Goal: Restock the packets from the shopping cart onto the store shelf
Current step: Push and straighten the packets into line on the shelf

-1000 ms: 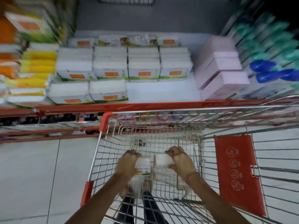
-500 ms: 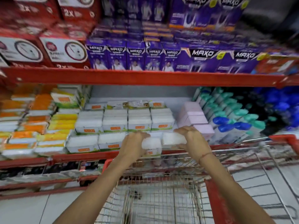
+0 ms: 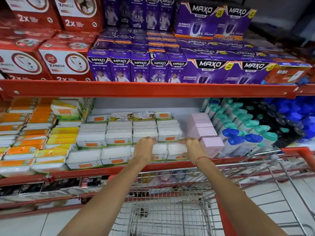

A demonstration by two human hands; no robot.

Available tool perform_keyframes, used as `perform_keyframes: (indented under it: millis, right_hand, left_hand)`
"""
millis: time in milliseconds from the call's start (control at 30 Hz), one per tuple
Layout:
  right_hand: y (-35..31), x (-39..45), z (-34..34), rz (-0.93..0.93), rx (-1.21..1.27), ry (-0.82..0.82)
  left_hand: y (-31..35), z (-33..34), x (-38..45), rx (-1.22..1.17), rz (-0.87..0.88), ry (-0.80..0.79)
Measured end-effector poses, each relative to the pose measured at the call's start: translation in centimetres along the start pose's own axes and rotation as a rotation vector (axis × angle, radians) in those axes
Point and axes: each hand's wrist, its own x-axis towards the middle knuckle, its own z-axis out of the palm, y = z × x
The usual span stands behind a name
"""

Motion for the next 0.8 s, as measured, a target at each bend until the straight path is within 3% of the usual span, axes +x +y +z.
perform_keyframes:
  millis: [233,400,500,567,633,700,800]
  right_hand:
    - [-0.1,0.1,1.4,0.002,0.022,-0.057]
    - [-2.5,-1.2,2.0,0.064,0.156,0.056]
    - [-6.4,-3.0,3.0,0.25,0.585,0.157]
    - [-10.3,-4.3,3.5,0.46,1.176,-0.001]
    - [-13.9,-4.9,3.8,0.62,1.676,-0.278]
    - [-16.7,-4.1,4.8,0.679,1.883,-0.396]
    - [-19.9,-2.0,5.5,0.762,1.995,-0.392]
  left_hand:
    - [-0.9,0.7,-1.1,-0.044,0.022,-0.04]
    - [-4.3,-1.8,-4.7,-0.31,-0.019,0.127]
    - [-8.0,-2.6,-8.7,-0.582,-0.271,0.323]
    - [-11.5,-2.4,-10.7,-0.716,-0.538,0.304]
    - [-14.3,-2.2,-11.6,-1.018,-0.736,0.24]
    - [-16.0,-2.7,-11.7,-1.243,-0.846,0.217]
    - [-17.0,-3.4,-10.3,-1.411,-0.896,0.184]
